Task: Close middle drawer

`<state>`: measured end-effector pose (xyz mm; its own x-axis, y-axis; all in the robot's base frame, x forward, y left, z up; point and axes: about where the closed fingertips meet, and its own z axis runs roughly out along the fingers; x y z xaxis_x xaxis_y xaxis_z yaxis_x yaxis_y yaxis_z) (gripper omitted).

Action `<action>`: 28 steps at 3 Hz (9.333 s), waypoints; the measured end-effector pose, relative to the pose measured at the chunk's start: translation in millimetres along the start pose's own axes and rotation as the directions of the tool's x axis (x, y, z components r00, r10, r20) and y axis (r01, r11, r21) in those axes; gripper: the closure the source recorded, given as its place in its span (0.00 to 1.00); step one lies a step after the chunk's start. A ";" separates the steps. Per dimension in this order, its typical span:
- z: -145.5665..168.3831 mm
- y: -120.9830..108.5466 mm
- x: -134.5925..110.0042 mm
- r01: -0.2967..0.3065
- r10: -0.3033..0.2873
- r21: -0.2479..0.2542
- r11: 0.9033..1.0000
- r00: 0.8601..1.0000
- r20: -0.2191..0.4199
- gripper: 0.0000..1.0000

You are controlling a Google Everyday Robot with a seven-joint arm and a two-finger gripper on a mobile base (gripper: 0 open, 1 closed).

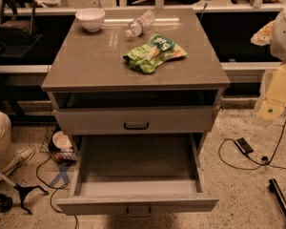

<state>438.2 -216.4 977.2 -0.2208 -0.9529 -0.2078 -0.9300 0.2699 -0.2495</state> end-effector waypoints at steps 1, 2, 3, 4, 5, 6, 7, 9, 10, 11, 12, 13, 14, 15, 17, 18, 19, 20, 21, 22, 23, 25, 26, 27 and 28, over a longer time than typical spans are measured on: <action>0.0 0.0 0.0 0.000 0.000 0.000 1.000 1.000 0.000 0.00; 9.4 1.6 -0.9 -0.029 0.029 -0.017 0.999 0.999 0.034 0.00; 68.3 21.0 -7.6 -0.120 0.134 -0.125 0.985 0.985 0.108 0.00; 146.1 56.1 -25.8 -0.209 0.259 -0.274 0.939 0.952 0.162 0.00; 231.5 108.8 -50.5 -0.260 0.346 -0.416 0.872 0.927 0.146 0.00; 238.4 112.3 -48.4 -0.274 0.359 -0.424 0.863 0.924 0.134 0.00; 295.9 135.5 -23.7 -0.385 0.438 -0.464 0.798 0.899 0.008 0.00; 389.2 186.9 38.6 -0.601 0.613 -0.505 0.620 0.772 -0.167 0.00; 405.6 205.2 62.5 -0.673 0.661 -0.484 0.559 0.714 -0.230 0.00; 419.8 222.7 78.0 -0.719 0.679 -0.468 0.515 0.675 -0.289 0.00; 440.1 239.3 86.3 -0.744 0.688 -0.466 0.478 0.647 -0.328 0.00; 464.9 252.0 91.1 -0.762 0.700 -0.470 0.446 0.624 -0.347 0.00; 493.2 250.6 90.8 -0.773 0.712 -0.448 0.449 0.612 -0.343 0.17; 523.9 236.4 84.8 -0.774 0.734 -0.425 0.470 0.610 -0.300 0.40; 549.3 213.0 75.9 -0.775 0.764 -0.401 0.489 0.602 -0.232 0.94; 549.6 213.7 75.8 -0.774 0.764 -0.402 0.488 0.602 -0.233 1.00; 559.2 200.1 76.5 -0.782 0.779 -0.383 0.492 0.592 -0.207 1.00; 570.8 154.7 77.0 -0.807 0.819 -0.313 0.501 0.559 -0.130 1.00; 570.7 155.0 76.9 -0.807 0.819 -0.313 0.501 0.559 -0.130 1.00; 594.6 97.8 40.2 -0.806 0.837 -0.296 0.513 0.546 -0.036 1.00; 593.4 101.2 41.5 -0.806 0.837 -0.296 0.513 0.546 -0.036 1.00; 624.4 9.6 -24.2 -0.791 0.845 -0.307 0.530 0.522 0.114 1.00; 623.2 0.9 -28.7 -0.791 0.847 -0.307 0.530 0.514 0.137 1.00; 603.7 8.1 10.8 -0.841 0.888 -0.284 0.460 0.432 0.159 1.00; 585.1 35.6 56.0 -0.886 0.923 -0.261 0.382 0.356 0.144 1.00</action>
Offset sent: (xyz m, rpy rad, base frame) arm 0.0003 -0.0009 -0.0087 0.0521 0.0209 -0.0145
